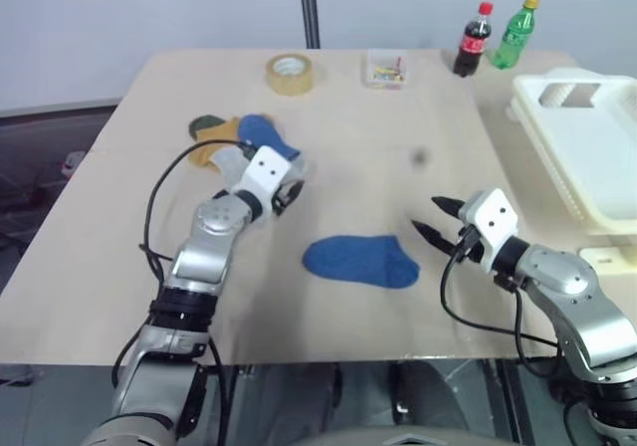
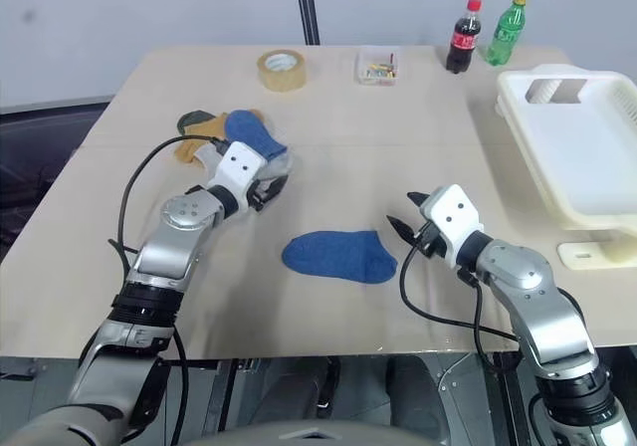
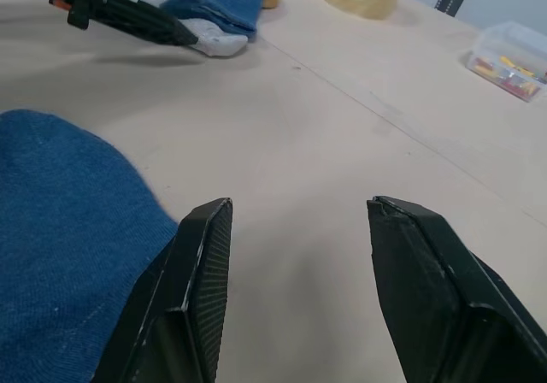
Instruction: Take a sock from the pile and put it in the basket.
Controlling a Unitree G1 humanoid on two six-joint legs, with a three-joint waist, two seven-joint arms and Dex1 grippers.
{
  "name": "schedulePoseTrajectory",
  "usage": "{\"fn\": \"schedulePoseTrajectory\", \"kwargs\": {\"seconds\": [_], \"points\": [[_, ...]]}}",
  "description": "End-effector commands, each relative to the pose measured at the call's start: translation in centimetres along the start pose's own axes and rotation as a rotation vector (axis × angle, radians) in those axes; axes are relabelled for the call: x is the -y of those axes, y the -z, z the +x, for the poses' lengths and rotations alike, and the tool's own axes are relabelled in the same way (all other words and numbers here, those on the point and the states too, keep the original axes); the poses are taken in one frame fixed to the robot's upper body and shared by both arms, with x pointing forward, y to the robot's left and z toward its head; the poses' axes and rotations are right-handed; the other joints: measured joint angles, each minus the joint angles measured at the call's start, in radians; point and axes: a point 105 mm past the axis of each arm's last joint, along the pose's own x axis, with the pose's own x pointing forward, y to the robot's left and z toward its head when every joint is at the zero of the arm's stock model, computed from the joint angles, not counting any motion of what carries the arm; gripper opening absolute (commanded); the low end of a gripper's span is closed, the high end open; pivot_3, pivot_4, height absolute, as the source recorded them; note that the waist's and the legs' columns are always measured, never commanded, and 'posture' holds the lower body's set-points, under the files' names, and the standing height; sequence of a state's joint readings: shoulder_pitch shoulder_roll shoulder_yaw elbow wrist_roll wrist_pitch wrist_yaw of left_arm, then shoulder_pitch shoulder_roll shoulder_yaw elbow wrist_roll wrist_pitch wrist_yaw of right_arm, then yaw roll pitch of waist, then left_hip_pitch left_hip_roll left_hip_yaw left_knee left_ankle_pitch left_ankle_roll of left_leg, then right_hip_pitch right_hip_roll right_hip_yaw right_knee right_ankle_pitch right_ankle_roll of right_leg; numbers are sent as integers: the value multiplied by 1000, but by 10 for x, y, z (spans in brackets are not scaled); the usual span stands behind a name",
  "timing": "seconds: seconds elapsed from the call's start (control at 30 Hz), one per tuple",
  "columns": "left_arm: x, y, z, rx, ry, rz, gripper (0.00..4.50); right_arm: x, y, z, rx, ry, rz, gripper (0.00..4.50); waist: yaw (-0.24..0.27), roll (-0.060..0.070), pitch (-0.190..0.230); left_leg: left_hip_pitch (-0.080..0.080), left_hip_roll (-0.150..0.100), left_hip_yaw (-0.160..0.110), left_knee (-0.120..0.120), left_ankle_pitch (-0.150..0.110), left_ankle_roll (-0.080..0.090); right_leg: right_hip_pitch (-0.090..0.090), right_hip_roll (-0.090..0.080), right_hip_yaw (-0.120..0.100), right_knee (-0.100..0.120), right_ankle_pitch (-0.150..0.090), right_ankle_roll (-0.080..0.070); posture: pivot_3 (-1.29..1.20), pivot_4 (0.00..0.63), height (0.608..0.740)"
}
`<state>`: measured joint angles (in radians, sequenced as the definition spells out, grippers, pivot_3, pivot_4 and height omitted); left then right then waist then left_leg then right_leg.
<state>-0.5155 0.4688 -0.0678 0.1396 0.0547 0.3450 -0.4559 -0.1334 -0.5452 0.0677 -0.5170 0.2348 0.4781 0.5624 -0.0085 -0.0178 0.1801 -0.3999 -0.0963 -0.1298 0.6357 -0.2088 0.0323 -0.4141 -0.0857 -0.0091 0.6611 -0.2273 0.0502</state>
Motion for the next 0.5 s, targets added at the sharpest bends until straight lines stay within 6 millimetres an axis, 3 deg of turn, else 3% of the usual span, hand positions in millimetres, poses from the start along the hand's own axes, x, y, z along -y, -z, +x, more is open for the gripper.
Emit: {"fn": "schedulePoseTrajectory", "kwargs": {"seconds": [0.03, 0.4, 0.47, 0.5], "points": [[-22, -11, -2, 28, -109, -7, 2934, 2, -13, -1, 40, -3, -37, 2608, 0, 0, 0, 0, 0, 0, 0, 0, 0, 0, 0, 0, 0, 0, 0, 0, 150, 740], [-26, -3, 11, -14, -160, -27, 2934, 1, -13, -2, 39, -7, -37, 2608, 2, 0, 0, 0, 0, 0, 0, 0, 0, 0, 0, 0, 0, 0, 0, 0, 150, 740], [-27, -3, 13, -11, -170, -33, 2297, 1, -13, -2, 39, -5, -37, 2608, 0, 0, 0, 0, 0, 0, 0, 0, 0, 0, 0, 0, 0, 0, 0, 0, 150, 740], [-27, -4, 14, -6, -171, -38, 2187, 1, -13, -3, 39, -4, -37, 2608, 0, 0, 0, 0, 0, 0, 0, 0, 0, 0, 0, 0, 0, 0, 0, 0, 150, 740]]}}
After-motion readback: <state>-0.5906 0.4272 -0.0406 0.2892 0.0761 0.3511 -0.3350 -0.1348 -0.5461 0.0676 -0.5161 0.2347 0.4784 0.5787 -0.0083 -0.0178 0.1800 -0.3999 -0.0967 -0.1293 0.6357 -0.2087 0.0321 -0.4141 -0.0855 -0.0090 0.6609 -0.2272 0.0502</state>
